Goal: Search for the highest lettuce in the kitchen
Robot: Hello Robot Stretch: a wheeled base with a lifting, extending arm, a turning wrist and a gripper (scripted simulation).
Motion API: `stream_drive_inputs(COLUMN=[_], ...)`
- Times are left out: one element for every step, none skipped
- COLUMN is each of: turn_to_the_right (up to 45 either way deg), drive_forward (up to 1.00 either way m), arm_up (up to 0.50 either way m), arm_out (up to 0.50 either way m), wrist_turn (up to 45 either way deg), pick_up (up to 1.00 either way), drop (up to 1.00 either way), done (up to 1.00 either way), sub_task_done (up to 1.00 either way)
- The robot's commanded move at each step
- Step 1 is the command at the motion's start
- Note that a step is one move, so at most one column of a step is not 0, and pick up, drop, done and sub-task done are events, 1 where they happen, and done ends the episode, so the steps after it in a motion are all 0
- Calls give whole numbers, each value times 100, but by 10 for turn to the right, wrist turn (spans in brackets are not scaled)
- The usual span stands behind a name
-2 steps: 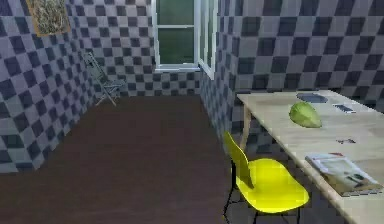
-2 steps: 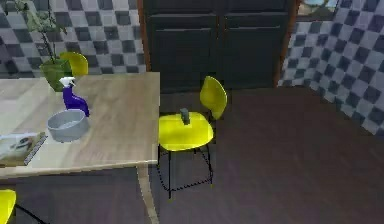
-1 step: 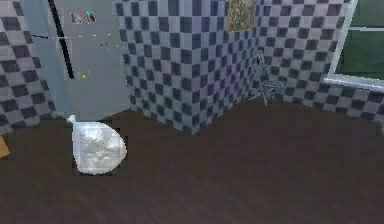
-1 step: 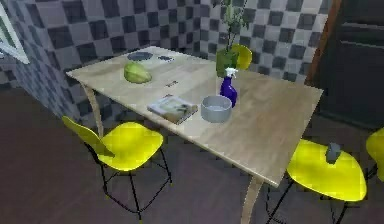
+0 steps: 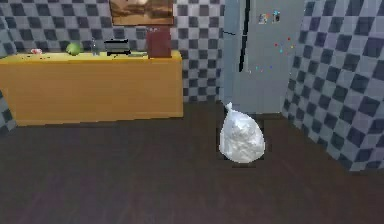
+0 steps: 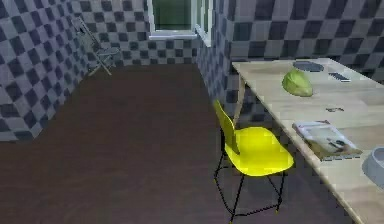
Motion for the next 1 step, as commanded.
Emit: stream_drive_inputs(turn_to_the_right=[-240], drive_forward=[0], arm_up=[0], arm_out=[0], wrist_turn=[0], pick_up=[0], drop=[0], done=[0], sub_task_done=[0])
